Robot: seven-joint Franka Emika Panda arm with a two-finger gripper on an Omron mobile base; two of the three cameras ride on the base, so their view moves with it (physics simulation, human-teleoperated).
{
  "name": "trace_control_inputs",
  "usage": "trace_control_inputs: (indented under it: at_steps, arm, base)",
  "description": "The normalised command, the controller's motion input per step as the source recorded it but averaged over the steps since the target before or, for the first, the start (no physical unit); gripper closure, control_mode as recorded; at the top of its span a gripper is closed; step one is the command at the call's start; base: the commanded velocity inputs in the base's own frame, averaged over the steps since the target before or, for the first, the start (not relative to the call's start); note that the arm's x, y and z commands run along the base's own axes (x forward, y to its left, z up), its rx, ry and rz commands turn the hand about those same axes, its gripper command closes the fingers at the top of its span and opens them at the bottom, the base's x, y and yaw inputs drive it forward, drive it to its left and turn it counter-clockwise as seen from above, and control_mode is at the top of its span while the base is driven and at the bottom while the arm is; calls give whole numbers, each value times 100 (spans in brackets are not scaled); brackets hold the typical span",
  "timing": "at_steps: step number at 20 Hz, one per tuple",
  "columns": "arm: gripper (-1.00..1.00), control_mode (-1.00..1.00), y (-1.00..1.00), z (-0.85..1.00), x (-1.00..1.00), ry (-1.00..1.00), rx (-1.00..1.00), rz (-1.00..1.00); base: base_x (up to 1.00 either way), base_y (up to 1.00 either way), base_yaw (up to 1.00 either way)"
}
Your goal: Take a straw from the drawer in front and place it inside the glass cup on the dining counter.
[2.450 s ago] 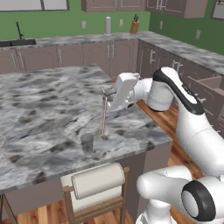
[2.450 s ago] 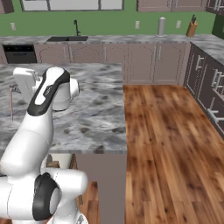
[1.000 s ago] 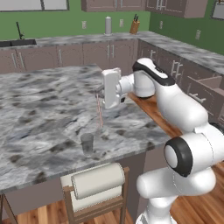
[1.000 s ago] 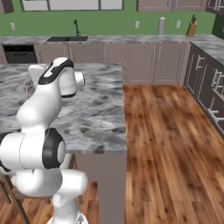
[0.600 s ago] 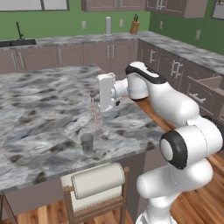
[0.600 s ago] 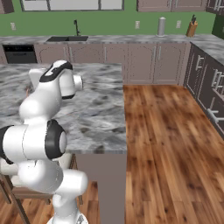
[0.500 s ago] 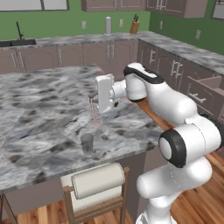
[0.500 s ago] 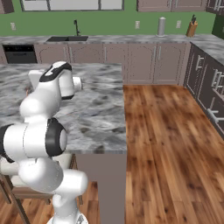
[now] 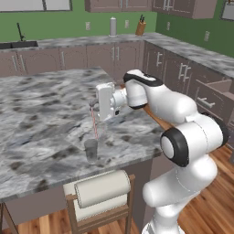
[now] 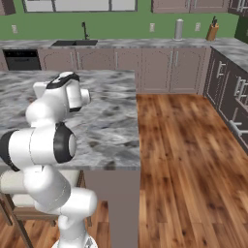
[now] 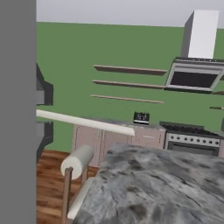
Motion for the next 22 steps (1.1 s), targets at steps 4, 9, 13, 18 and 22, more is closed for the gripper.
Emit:
trace_control_inputs:
  at_steps: [4, 9, 13, 18, 22]
  arm:
    - [100, -100, 0, -12, 19, 0, 0, 1]
    - [100, -100, 2, -13, 18, 0, 0, 1]
    - [100, -100, 1, -21, 13, 0, -1, 1]
    - [100, -100, 3, -22, 9, 0, -2, 2]
    - [100, -100, 8, -18, 10, 0, -1, 2]
  base:
    - [0, 0, 0]
    - [0, 0, 0]
    - [0, 0, 0]
    - [0, 0, 0]
    - [0, 0, 0]
